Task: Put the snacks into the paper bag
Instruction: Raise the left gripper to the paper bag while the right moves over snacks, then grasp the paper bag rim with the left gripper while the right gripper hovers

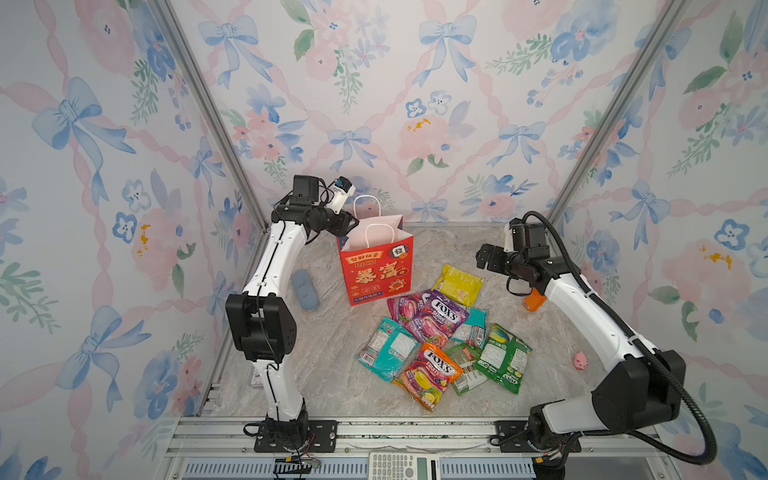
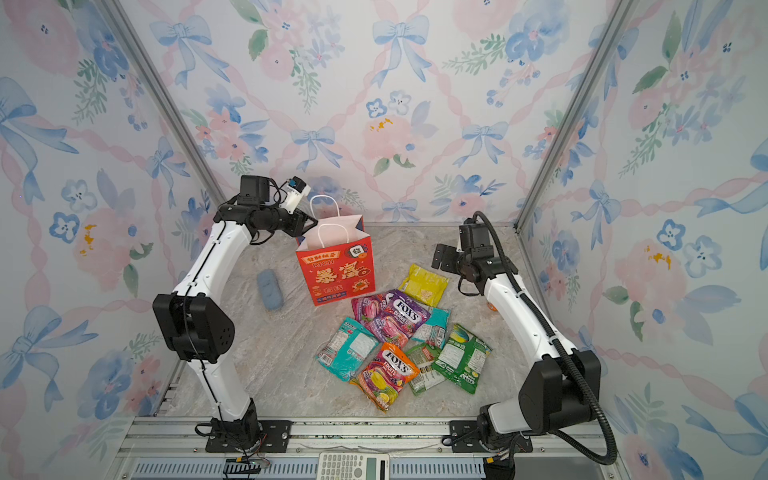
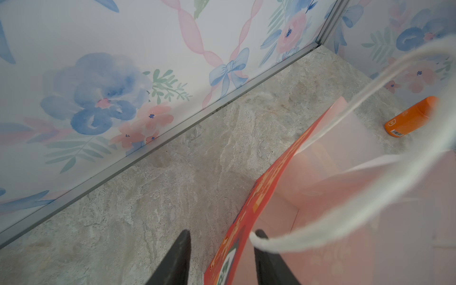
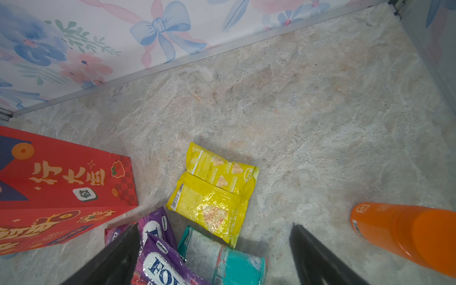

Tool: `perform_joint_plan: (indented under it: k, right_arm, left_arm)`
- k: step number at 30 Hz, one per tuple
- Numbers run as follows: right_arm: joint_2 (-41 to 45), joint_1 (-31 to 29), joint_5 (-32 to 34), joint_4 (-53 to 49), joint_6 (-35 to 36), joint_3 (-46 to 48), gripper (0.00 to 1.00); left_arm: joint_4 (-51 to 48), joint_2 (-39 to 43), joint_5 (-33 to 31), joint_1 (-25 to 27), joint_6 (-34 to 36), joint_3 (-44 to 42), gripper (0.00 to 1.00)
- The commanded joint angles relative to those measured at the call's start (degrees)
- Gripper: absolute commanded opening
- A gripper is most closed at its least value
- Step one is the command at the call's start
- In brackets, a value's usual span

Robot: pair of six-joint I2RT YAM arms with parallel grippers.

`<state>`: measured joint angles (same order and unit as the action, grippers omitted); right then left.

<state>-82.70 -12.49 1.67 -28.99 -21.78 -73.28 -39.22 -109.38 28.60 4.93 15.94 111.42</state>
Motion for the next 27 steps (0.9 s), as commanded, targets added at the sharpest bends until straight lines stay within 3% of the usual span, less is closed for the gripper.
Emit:
perform_joint_plan:
  k: [1, 15, 27]
  right_arm:
    - [-0.69, -0.52, -0.53, -1.14, 0.7, -2.01, 0.97]
    - [-1.42, -0.52, -1.31, -0.55, 0.12, -2.05, 0.97]
    - [-3.45, -0.61, -3.75, 0.48, -0.62, -2.92, 0.98]
  left_arm:
    - [-1.33, -1.15, -0.39, 0.49, 1.41, 1.78, 0.42]
    - [-4.49, -0.39, -2.14, 1.22, 1.74, 0.84, 0.18]
    - [-5.5, 7.41, -4.9, 1.56, -2.29, -4.17, 0.0]
